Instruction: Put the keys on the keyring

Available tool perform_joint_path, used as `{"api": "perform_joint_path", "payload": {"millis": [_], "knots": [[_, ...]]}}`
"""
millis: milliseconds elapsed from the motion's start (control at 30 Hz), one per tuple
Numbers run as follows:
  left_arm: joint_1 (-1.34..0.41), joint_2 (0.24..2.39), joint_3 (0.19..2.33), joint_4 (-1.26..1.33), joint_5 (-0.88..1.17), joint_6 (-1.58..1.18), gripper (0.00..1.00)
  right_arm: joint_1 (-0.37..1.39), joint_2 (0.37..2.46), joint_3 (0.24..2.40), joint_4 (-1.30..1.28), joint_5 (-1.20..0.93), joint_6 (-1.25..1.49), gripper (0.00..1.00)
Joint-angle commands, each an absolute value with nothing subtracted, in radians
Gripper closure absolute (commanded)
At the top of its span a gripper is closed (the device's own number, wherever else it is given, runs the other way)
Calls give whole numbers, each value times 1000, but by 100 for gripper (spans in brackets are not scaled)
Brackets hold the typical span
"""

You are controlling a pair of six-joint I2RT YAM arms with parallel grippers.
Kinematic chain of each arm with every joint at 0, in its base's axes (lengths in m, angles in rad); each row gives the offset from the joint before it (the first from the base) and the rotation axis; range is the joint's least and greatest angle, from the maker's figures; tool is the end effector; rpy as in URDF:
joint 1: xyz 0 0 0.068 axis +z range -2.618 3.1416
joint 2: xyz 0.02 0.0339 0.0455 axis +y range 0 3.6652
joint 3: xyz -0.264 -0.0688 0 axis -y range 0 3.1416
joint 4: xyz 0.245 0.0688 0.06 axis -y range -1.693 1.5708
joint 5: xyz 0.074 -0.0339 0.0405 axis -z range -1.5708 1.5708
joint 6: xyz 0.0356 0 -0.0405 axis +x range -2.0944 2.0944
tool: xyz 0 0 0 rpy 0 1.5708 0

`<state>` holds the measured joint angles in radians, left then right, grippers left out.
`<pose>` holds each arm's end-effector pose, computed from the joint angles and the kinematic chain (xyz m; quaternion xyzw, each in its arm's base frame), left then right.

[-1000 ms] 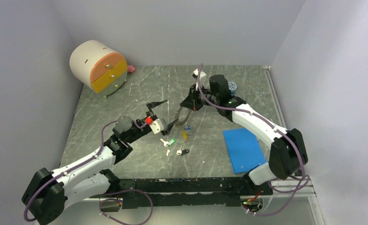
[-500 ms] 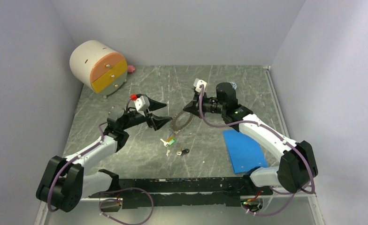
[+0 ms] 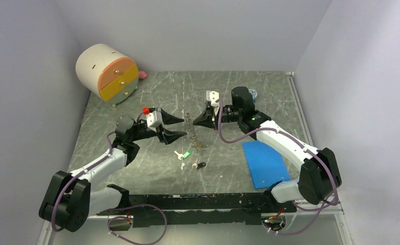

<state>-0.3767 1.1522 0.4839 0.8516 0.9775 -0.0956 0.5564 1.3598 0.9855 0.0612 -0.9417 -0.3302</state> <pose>0.2072 -0.1137 0.2671 0.4365 0.5084 -0.4507 0.5898 0.2438 0.1855 0.3087 -0.5502 0.5366 0.4237 0.4795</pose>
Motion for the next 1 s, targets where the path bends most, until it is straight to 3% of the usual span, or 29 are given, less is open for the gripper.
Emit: {"api": "perform_joint_path", "payload": {"millis": [0, 133, 367, 433, 600, 700, 967], "knots": [[-388, 1115, 483, 829, 943, -18, 39, 583, 1376, 1072, 49, -1039, -409, 100], [-399, 1109, 493, 797, 924, 27, 40, 597, 1378, 1072, 61, -1036, -409, 100], [-414, 1127, 520, 763, 918, 56, 53, 610, 1388, 1074, 70, -1040, -397, 100], [-416, 1136, 521, 780, 924, 51, 62, 613, 1388, 1075, 68, -1039, -395, 100], [-419, 1146, 524, 805, 940, 40, 67, 617, 1390, 1076, 66, -1034, -393, 100], [-423, 1148, 534, 776, 945, 53, 75, 617, 1391, 1076, 71, -1030, -384, 100], [-439, 1156, 536, 773, 940, 60, 75, 618, 1400, 1086, 67, -1021, -372, 100]]}}
